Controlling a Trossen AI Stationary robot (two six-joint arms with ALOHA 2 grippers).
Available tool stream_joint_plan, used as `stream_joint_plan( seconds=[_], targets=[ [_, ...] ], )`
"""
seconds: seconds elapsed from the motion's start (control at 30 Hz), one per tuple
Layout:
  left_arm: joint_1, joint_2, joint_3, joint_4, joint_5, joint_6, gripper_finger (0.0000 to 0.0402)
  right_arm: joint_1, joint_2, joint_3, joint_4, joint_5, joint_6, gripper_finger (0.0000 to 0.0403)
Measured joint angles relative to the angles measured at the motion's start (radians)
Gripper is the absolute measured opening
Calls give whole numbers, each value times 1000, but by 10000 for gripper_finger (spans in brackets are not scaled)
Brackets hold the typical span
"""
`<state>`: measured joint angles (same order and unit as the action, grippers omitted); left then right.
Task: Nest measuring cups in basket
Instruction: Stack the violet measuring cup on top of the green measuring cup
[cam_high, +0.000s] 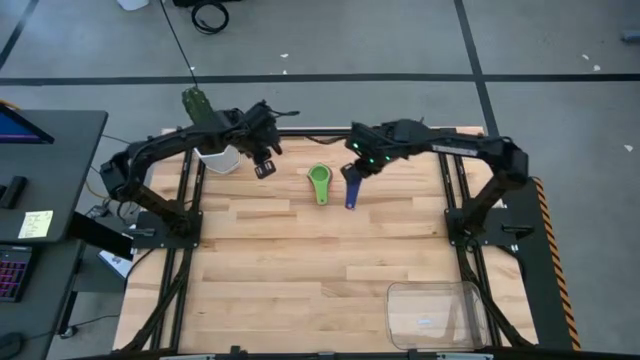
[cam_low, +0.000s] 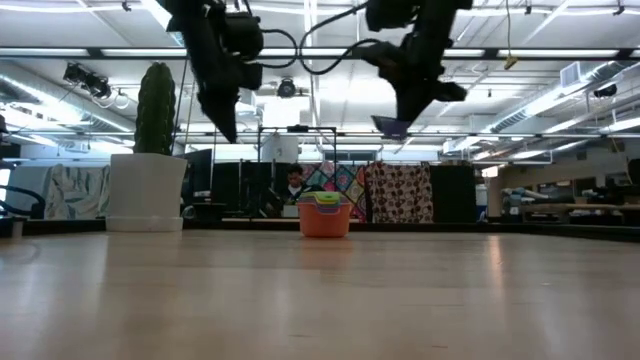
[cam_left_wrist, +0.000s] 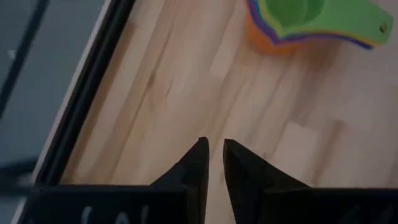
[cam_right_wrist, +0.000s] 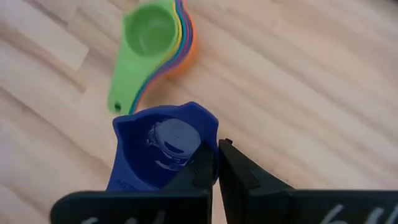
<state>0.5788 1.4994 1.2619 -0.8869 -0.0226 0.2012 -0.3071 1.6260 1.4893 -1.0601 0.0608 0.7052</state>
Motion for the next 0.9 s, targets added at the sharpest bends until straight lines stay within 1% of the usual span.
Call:
stream_joint_plan(
  seconds=[0.13, 0.23, 0.3, 0.43, 0.57, 0.73, 0.9],
  targets=[
    [-23, 0, -108, 204, 1, 24, 52, -51, 75, 84, -2, -2, -63, 13],
    [-39, 0, -162, 274, 1, 24, 52, -84, 135, 150, -1, -22, -116, 13],
    [-46, 0, -188, 288, 1, 17, 52, -98, 180, 197, 4, -48, -153, 13],
    [-49, 0, -223, 288, 1, -30, 52, -115, 275, 287, 10, -137, -210, 13],
    [-47, 0, -229, 267, 0, -35, 52, -121, 361, 363, 11, -205, -248, 13],
    [-46, 0, -230, 263, 0, -38, 52, -123, 441, 430, 12, -249, -264, 13],
    [-46, 0, -230, 264, -1, -38, 52, -130, 490, 442, 9, -264, -264, 13]
  ],
)
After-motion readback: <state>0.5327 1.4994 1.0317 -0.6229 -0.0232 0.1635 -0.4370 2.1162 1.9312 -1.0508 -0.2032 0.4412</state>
